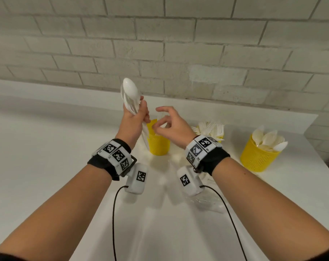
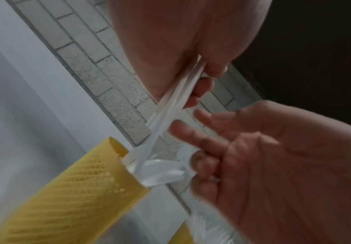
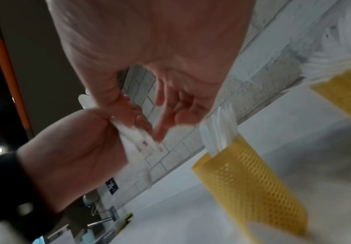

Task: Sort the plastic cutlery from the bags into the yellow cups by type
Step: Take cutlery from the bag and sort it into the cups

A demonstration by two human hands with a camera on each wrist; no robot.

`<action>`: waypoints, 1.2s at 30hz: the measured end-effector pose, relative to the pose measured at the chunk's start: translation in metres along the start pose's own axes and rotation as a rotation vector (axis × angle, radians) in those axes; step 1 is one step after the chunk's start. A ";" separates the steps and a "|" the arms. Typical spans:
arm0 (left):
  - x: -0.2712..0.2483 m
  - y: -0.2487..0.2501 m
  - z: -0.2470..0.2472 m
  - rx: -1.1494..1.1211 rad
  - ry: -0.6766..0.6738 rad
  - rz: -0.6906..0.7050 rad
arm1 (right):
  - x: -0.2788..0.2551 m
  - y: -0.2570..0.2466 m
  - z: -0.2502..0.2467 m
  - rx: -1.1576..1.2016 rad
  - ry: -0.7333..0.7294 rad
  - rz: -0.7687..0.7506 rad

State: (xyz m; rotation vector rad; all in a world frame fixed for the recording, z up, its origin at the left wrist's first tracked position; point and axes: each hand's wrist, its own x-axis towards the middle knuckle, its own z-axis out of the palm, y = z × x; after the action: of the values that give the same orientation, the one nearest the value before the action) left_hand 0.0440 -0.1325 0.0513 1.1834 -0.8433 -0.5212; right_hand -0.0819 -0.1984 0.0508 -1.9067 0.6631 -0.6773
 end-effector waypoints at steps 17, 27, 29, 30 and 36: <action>0.017 0.033 0.019 -0.152 -0.011 -0.026 | -0.030 0.037 -0.008 -0.119 -0.119 0.336; 0.010 0.005 0.003 -0.021 -0.086 -0.125 | -0.007 0.010 -0.025 0.054 0.212 0.280; 0.005 -0.002 0.003 -0.023 -0.110 -0.167 | 0.004 -0.003 -0.023 0.101 0.238 0.207; 0.003 -0.005 0.002 -0.024 -0.123 -0.182 | 0.009 -0.008 -0.021 0.101 0.251 0.188; -0.007 -0.024 -0.001 0.221 -0.178 -0.096 | 0.039 -0.016 -0.007 0.067 0.246 0.237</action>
State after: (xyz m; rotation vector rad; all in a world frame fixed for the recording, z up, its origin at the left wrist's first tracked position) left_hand 0.0427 -0.1346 0.0262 1.3998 -1.0192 -0.6309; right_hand -0.0570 -0.2238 0.0747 -1.6638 0.9918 -0.7768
